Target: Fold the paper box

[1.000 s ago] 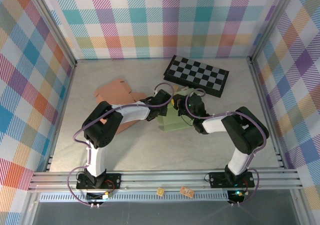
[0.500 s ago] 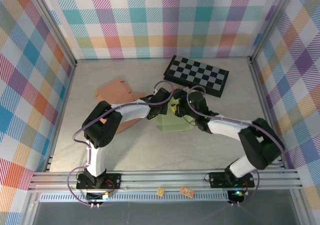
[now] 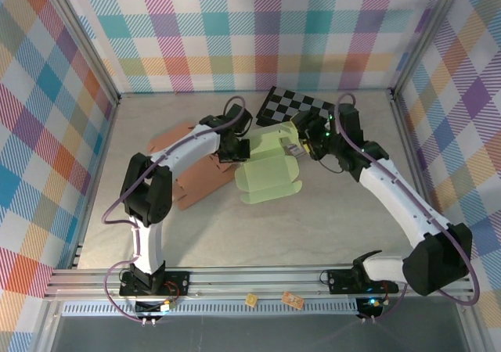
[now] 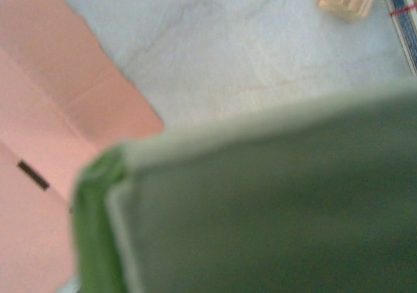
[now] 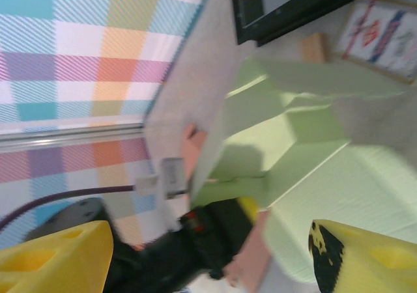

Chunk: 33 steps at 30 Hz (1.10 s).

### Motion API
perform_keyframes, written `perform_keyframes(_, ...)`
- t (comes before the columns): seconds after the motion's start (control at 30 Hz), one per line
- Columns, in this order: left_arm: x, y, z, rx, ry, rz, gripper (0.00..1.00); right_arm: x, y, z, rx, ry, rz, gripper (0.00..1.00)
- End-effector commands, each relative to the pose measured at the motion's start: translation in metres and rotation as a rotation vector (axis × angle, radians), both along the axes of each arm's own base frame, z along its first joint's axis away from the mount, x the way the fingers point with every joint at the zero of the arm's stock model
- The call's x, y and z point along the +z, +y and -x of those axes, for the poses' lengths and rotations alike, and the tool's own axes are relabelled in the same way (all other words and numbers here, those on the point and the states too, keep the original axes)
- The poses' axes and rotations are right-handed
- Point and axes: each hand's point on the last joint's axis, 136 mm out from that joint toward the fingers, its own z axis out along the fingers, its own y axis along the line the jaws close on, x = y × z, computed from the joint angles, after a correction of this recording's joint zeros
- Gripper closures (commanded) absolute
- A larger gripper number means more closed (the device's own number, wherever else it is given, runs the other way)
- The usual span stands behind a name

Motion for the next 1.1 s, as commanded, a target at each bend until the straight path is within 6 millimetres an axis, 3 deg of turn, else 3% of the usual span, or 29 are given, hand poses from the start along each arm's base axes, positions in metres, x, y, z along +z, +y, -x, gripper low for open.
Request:
perform_keyframes(0.0,0.008,-0.002,0.032,-0.025,0.201,0.096,1.0,0.002,0.0,0.01,0.187,-0.003,0.14,0.21)
perform_keyframes(0.1,0.017,-0.002,0.038,-0.064,0.256,0.106,1.0,0.014,-0.001,0.004,0.275,-0.045,0.205,0.2)
perform_keyframes(0.27,0.023,-0.005,0.051,-0.102,0.364,0.125,1.0,0.011,0.002,-0.004,0.413,-0.022,0.243,0.22)
perform_keyframes(0.4,0.03,-0.002,0.056,-0.095,0.383,0.117,1.0,0.015,0.01,-0.009,0.465,-0.017,0.224,0.3)
perform_keyframes(0.5,0.034,-0.001,0.056,-0.081,0.383,0.118,1.0,0.023,0.018,-0.011,0.457,-0.016,0.164,0.38)
perform_keyframes(0.63,0.037,0.001,0.055,-0.06,0.379,0.111,1.0,0.014,0.02,-0.014,0.397,0.067,0.136,0.46)
perform_keyframes(0.83,0.04,0.002,0.052,-0.043,0.363,0.088,1.0,0.009,0.043,-0.019,0.372,0.1,0.191,0.48)
perform_keyframes(1.07,0.041,-0.001,0.051,-0.042,0.35,0.063,1.0,-0.001,0.045,-0.05,0.334,0.078,0.28,0.48)
